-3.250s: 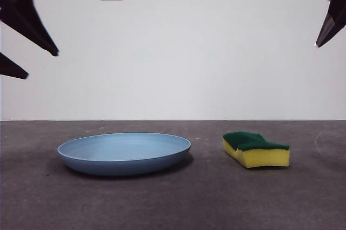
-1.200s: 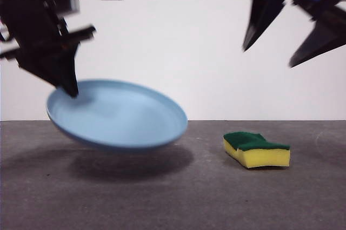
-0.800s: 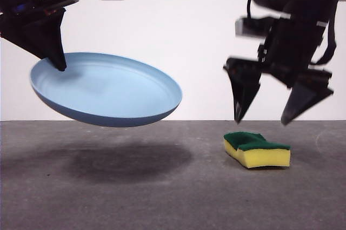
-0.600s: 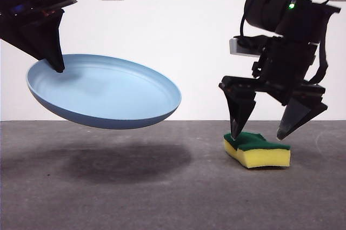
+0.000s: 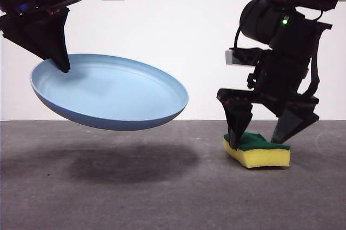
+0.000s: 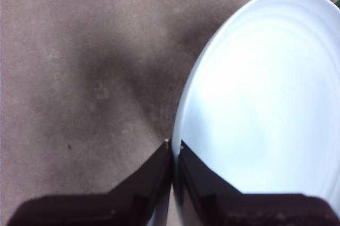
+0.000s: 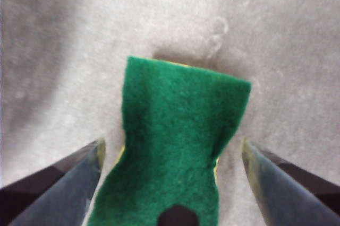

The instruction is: Pick up the plate,pick up the cloth,clean the plate with the cloth

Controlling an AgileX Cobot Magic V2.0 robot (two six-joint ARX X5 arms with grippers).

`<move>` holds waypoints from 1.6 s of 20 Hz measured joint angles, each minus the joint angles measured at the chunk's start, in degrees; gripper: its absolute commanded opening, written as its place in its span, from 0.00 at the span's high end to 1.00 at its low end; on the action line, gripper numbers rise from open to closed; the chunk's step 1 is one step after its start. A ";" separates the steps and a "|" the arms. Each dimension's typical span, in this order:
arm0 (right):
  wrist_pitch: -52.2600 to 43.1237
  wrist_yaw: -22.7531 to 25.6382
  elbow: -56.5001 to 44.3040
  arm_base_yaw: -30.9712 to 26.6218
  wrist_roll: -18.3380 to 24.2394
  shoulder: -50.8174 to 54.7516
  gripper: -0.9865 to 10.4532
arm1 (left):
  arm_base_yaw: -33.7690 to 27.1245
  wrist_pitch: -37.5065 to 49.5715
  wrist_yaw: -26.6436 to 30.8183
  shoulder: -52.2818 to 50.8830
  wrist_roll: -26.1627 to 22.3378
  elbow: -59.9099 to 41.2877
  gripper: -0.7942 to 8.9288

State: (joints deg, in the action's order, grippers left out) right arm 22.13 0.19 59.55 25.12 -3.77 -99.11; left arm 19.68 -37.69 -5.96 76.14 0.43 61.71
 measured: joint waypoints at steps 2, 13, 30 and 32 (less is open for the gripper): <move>0.07 -0.04 0.00 0.00 -0.02 -1.84 0.58 | 0.00 -0.04 0.00 0.00 0.00 0.00 0.93; 0.26 -0.17 0.02 0.46 -0.04 -2.03 0.92 | 0.02 -1.09 0.81 0.00 0.00 0.00 0.93; -1.90 -1.09 0.02 14.93 -5.92 17.81 0.92 | 8.46 9.05 -7.37 6.51 6.25 -0.02 0.93; -4.79 0.00 0.02 15.04 -5.90 17.14 0.92 | 10.56 9.05 -7.54 6.51 6.56 0.00 0.93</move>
State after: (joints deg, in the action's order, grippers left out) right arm 17.34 0.19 59.57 40.16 -9.67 -81.97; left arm 30.24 -28.64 -13.50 82.65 6.98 61.71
